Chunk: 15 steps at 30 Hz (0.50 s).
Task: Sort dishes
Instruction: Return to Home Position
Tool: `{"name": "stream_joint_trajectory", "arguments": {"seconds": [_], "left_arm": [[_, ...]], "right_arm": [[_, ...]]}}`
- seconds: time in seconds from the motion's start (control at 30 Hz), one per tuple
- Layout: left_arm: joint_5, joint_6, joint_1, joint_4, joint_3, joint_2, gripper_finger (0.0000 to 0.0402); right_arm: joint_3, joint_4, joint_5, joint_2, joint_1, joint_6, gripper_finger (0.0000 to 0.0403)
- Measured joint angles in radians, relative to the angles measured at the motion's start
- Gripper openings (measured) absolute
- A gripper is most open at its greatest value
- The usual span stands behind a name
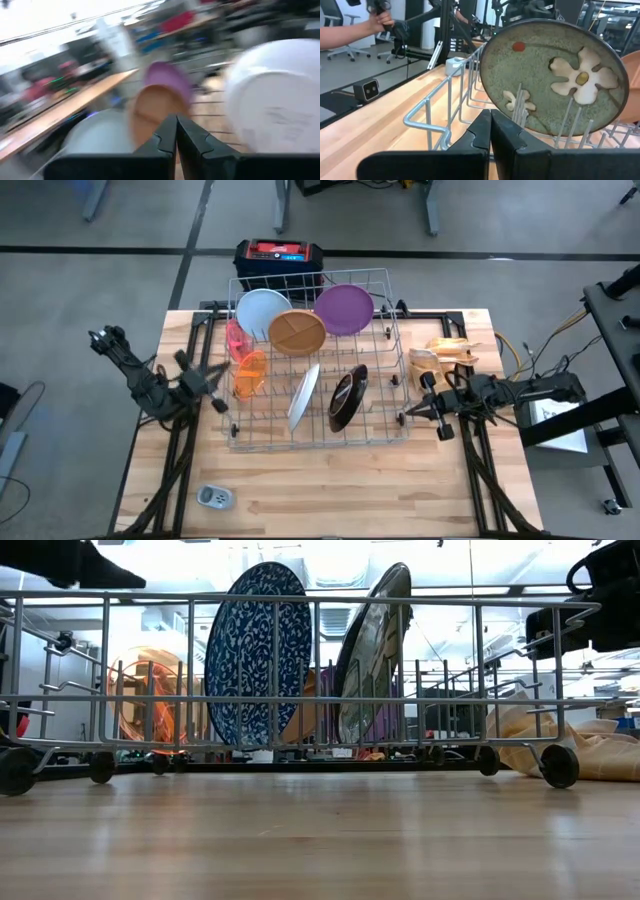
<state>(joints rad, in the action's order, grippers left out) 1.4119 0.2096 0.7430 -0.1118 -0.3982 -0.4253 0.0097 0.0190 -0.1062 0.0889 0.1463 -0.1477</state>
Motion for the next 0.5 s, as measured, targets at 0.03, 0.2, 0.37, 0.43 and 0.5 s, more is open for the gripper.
{"name": "stream_joint_trajectory", "arguments": {"seconds": [0.03,0.2,0.37,0.43,0.5], "left_arm": [[0.047,0.000,-0.004,0.012,0.001,0.006,0.0000],[0.124,0.035,-0.092,-0.033,-0.020,0.045,0.0000],[0.153,0.034,-0.302,-0.056,-0.018,0.064,0.0000],[0.158,0.023,-0.422,-0.053,-0.018,0.070,0.0000],[0.156,0.018,-0.559,-0.055,-0.018,0.073,0.0000]], "right_arm": [[0.000,0.002,0.000,0.003,0.000,0.005,0.0002],[0.000,0.001,0.001,0.005,0.000,0.017,0.0002],[0.000,0.002,0.002,0.004,-0.001,0.012,0.0002],[0.000,0.002,0.002,0.004,-0.001,0.012,0.0002],[0.000,0.002,0.003,0.004,-0.001,0.012,0.0002]]}}
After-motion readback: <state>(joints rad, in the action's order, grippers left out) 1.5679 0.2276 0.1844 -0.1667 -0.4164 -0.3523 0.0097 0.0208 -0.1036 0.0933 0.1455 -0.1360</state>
